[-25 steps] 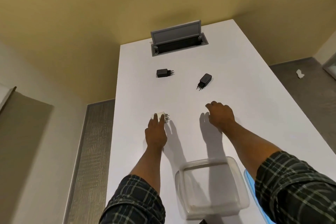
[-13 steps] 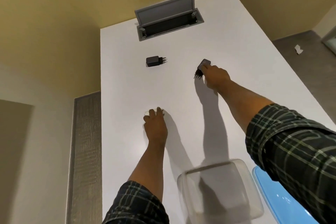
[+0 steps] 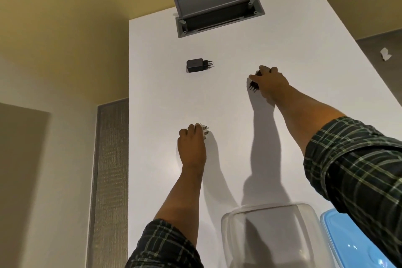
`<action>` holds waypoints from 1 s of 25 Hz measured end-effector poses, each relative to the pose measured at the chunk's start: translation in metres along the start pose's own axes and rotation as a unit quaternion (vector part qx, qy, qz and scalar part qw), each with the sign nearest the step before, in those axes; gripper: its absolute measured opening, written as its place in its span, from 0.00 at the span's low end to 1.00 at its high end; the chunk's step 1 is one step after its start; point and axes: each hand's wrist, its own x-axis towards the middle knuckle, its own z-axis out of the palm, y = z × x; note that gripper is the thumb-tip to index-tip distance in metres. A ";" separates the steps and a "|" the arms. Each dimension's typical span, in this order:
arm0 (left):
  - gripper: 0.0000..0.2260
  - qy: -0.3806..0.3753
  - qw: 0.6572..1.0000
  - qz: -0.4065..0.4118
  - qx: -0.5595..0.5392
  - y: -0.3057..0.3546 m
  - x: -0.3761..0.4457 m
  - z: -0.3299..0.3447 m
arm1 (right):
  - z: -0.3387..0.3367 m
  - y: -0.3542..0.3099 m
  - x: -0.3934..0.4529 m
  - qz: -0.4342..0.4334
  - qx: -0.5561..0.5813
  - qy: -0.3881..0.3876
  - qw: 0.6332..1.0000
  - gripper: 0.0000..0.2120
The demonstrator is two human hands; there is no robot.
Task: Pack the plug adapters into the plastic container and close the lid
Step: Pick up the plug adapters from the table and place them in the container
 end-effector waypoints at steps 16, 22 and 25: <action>0.24 0.006 0.997 0.033 0.064 0.006 -0.074 0.004 | -0.001 -0.009 -0.156 -0.170 -0.253 0.187 0.934 0.09; 0.29 0.044 0.996 0.061 0.053 0.023 -0.124 -0.022 | 0.004 -0.025 -0.229 -0.112 -0.077 0.211 0.968 0.18; 0.27 0.058 0.994 0.085 0.019 0.036 -0.152 -0.039 | 0.005 -0.034 -0.265 -0.116 -0.029 0.265 0.957 0.20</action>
